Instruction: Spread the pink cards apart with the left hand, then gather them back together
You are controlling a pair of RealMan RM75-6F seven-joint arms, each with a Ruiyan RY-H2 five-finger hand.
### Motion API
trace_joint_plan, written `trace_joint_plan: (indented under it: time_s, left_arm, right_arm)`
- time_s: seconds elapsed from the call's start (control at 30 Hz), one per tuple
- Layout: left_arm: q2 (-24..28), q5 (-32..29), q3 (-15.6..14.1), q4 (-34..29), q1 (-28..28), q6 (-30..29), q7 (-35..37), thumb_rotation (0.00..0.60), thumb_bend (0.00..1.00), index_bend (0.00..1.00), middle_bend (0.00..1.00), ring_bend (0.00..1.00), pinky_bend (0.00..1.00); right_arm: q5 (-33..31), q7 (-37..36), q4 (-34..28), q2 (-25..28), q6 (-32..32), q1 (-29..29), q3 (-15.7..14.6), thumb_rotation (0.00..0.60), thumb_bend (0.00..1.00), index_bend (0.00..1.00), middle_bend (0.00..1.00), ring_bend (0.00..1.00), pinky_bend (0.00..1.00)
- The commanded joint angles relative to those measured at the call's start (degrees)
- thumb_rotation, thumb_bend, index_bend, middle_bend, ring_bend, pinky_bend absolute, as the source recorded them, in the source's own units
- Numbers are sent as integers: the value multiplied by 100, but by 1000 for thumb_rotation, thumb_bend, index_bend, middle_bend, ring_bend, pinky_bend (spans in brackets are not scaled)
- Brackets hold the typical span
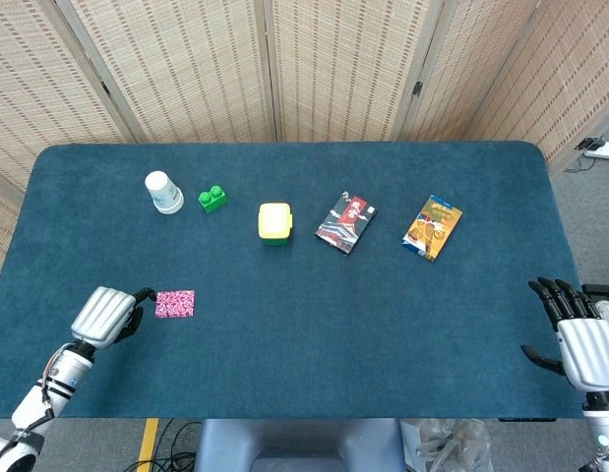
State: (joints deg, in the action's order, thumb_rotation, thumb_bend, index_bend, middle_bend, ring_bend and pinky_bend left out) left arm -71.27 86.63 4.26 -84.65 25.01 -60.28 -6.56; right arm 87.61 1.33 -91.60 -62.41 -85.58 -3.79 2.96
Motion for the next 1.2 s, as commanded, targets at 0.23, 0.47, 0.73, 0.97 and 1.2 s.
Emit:
trace_joint_plan:
  time_s: [0.23, 0.47, 0.73, 0.97, 1.2]
  left_arm:
    - [-401, -659, -17, 179, 412, 764, -320, 600, 706, 315, 1000, 1000, 1000]
    - [-545, -1046, -43, 321, 512, 999, -517, 600, 706, 275, 1000, 1000, 1000]
    - [-598, -1441, -119, 419, 573, 1252, -635, 600, 705, 254, 1000, 1000, 1000]
    - [-695, -1558, -119, 502, 633, 1248, -654, 600, 705, 245, 1000, 1000, 1000]
    - [-714, -1711, -181, 484, 732, 1406, -792, 600, 705, 252, 1000, 1000, 1000]
  right_arm:
    - [-34, 3, -9, 16, 26, -12, 16, 600, 174, 109, 135, 90, 153]
    - [-75, -4, -4, 35, -3, 7, 38, 600, 175, 109, 135, 90, 153]
    - [-88, 22, -56, 101, -15, -12, 82, 600, 176, 109, 136, 90, 153]
    - [-106, 35, -91, 117, 19, -19, 76, 600, 175, 109, 136, 90, 153]
    - [-138, 13, -88, 114, 60, -11, 56, 600, 176, 109, 136, 91, 153]
